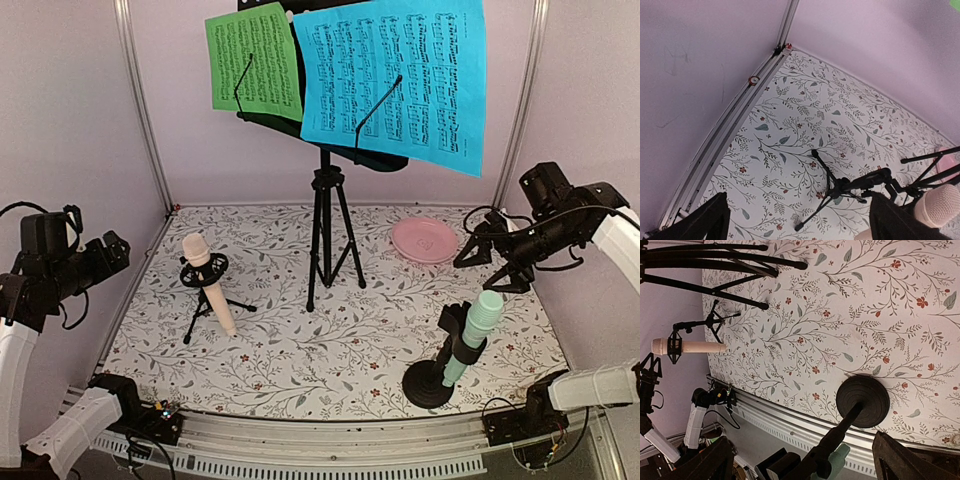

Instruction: Pack up the instrument practice props

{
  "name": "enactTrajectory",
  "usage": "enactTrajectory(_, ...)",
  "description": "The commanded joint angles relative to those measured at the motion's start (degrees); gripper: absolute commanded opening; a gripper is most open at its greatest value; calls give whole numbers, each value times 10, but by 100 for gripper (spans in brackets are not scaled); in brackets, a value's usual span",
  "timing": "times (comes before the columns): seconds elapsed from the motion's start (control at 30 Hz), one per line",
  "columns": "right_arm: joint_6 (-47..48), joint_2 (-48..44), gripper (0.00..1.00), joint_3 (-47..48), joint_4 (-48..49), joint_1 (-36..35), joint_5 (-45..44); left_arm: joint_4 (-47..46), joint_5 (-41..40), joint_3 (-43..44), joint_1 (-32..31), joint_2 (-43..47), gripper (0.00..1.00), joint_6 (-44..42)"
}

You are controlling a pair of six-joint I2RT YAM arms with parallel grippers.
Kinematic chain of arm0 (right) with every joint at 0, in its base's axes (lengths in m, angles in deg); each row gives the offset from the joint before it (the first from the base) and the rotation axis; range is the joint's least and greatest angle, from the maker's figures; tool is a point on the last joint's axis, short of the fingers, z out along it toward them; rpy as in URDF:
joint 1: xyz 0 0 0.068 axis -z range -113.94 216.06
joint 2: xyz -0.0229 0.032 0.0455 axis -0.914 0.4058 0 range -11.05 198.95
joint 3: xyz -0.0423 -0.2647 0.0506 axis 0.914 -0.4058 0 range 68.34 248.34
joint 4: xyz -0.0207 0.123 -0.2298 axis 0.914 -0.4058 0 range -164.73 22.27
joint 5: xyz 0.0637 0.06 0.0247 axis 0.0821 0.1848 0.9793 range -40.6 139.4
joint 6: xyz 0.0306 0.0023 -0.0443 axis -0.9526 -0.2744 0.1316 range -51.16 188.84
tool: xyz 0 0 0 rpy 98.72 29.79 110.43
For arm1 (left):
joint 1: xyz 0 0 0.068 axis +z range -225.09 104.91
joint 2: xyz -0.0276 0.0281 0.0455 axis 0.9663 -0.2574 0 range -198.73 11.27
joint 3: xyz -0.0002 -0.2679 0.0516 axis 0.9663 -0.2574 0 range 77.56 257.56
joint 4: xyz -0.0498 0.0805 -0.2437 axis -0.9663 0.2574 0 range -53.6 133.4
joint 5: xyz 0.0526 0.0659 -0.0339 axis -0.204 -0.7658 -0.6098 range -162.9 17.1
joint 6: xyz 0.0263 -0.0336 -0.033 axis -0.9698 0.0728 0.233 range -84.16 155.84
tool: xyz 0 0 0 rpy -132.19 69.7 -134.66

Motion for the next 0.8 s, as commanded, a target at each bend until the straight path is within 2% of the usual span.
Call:
enactTrajectory(0.0, -9, 53, 99, 83, -85, -46, -14, -11, -8, -5, -4, 3, 98, 2)
enactTrajectory(0.1, -15, 90, 100, 113, -86, -84, 3, -10, -12, -5, -4, 5, 97, 5)
enactTrajectory(0.3, -26, 141, 94, 122, -87, -154, 22, -7, -24, -4, -4, 12, 97, 12)
enactTrajectory(0.53, -12, 146, 86, 97, -87, -185, 29, -6, -31, -5, -3, 15, 97, 16)
enactTrajectory(0.77, -22, 131, 87, 57, -87, -231, 19, -5, -31, -5, -4, 10, 97, 16)
